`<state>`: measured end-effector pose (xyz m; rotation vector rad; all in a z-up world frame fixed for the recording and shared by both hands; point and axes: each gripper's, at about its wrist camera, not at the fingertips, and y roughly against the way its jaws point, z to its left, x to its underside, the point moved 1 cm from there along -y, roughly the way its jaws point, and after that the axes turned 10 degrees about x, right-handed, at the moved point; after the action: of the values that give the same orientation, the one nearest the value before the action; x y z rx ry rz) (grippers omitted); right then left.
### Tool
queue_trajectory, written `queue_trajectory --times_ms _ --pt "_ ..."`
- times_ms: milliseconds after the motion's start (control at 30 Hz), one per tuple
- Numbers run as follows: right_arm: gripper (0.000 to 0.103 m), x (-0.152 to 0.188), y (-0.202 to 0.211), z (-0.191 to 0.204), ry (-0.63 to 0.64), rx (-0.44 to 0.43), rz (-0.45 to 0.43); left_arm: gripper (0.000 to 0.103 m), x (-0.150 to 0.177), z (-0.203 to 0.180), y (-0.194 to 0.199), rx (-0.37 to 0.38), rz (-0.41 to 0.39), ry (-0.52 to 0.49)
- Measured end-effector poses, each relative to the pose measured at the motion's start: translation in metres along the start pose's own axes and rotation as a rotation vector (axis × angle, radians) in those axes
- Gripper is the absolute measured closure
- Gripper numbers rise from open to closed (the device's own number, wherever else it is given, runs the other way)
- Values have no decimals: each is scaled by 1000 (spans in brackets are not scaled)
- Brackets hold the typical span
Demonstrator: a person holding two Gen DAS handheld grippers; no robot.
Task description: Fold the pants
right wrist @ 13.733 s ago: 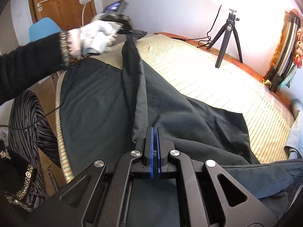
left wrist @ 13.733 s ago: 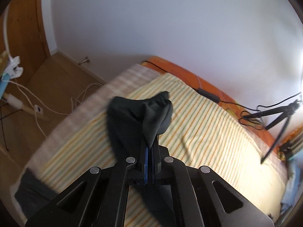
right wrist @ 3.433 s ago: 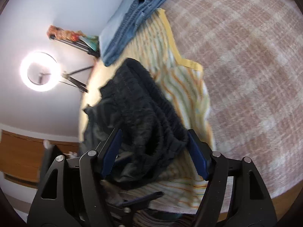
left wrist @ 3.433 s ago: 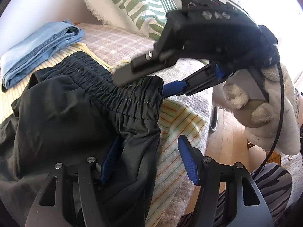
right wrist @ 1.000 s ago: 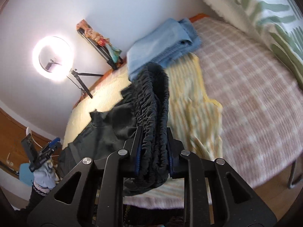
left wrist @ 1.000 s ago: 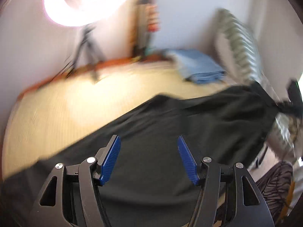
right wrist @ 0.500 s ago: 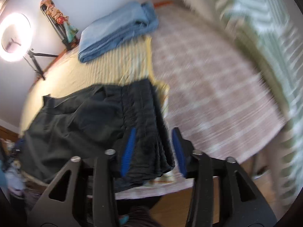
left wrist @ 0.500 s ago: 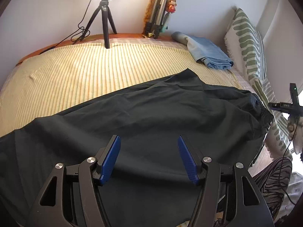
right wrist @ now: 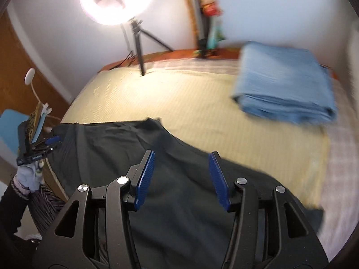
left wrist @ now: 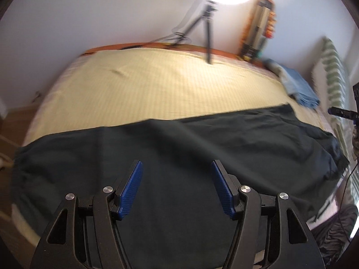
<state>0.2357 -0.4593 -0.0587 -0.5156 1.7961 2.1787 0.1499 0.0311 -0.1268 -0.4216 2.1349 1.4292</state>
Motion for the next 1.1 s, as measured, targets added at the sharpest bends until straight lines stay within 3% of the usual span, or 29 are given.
queue_trajectory --times_ms 100,267,367,467,533,733,900,1000,1100 --pt "50 -21 -40 22 12 -68 50 41 1 48 16 -127 -37 63" --pt "50 -38 -88 51 44 -117 116 41 9 134 32 -270 -64 213" --pt "50 -39 -104 62 62 -127 149 41 15 178 36 -304 -82 320" --pt "45 -39 -111 65 72 -134 169 41 22 209 30 -283 -77 405" --pt "39 -39 -115 68 78 -133 177 41 25 218 22 -292 -67 414" --pt "39 -39 -120 71 104 -91 176 41 20 211 11 -359 -48 336" --pt "40 -42 -128 86 169 -54 173 40 20 217 13 -343 -59 339" --pt "44 -41 -133 93 212 -16 182 40 21 214 15 -347 -56 325" --pt "55 -39 -135 95 234 8 181 40 21 213 14 -359 -51 313"
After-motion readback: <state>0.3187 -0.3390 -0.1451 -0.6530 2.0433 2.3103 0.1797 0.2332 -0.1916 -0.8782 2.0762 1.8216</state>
